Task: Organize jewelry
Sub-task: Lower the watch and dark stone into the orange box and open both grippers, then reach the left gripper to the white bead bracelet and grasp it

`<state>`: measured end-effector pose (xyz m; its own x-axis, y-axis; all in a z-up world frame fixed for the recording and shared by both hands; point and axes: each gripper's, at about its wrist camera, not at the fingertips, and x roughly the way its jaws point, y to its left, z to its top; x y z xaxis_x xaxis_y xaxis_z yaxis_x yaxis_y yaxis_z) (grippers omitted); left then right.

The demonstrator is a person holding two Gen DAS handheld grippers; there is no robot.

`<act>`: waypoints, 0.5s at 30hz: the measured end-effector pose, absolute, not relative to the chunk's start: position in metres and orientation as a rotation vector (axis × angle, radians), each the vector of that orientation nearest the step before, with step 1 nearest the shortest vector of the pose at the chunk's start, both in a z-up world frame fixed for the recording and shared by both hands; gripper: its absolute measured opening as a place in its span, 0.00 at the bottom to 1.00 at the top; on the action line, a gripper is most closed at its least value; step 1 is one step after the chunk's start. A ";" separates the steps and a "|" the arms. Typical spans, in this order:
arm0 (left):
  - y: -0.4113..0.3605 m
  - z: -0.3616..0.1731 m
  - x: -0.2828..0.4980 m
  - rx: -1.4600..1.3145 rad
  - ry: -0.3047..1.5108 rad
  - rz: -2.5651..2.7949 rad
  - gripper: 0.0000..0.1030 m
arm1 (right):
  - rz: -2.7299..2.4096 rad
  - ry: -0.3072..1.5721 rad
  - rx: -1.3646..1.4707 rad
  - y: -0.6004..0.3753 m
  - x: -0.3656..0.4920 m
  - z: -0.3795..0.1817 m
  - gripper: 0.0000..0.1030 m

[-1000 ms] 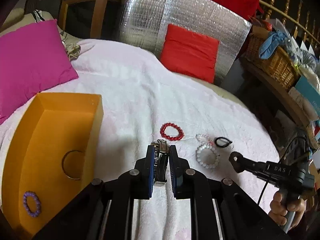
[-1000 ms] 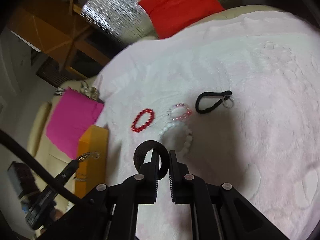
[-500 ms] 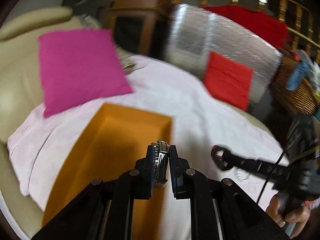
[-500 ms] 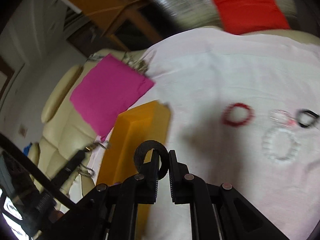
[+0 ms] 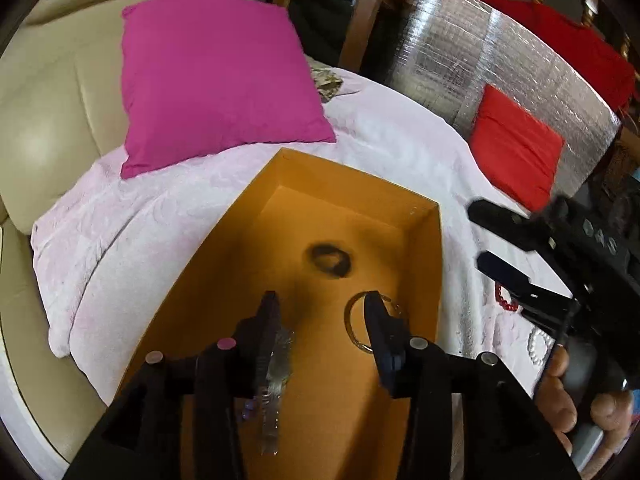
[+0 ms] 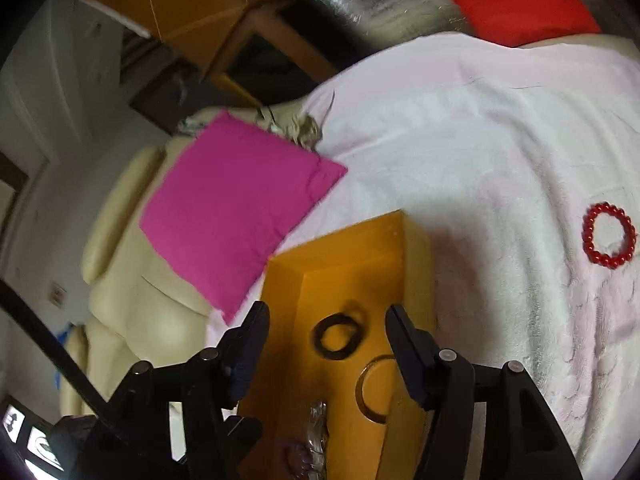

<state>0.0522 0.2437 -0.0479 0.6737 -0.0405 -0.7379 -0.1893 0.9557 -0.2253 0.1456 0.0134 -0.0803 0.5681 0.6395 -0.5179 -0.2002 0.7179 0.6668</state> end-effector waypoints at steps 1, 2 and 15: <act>0.240 -0.047 0.052 -0.291 0.828 0.082 0.43 | 0.520 0.823 0.570 0.006 0.142 -0.079 0.62; 0.233 -0.046 0.053 -0.282 0.827 0.071 0.43 | 0.508 0.814 0.552 -0.006 0.137 -0.078 0.62; 0.107 -0.030 0.054 -0.110 0.809 -0.069 0.54 | 0.192 0.762 0.572 -0.225 0.057 -0.083 0.62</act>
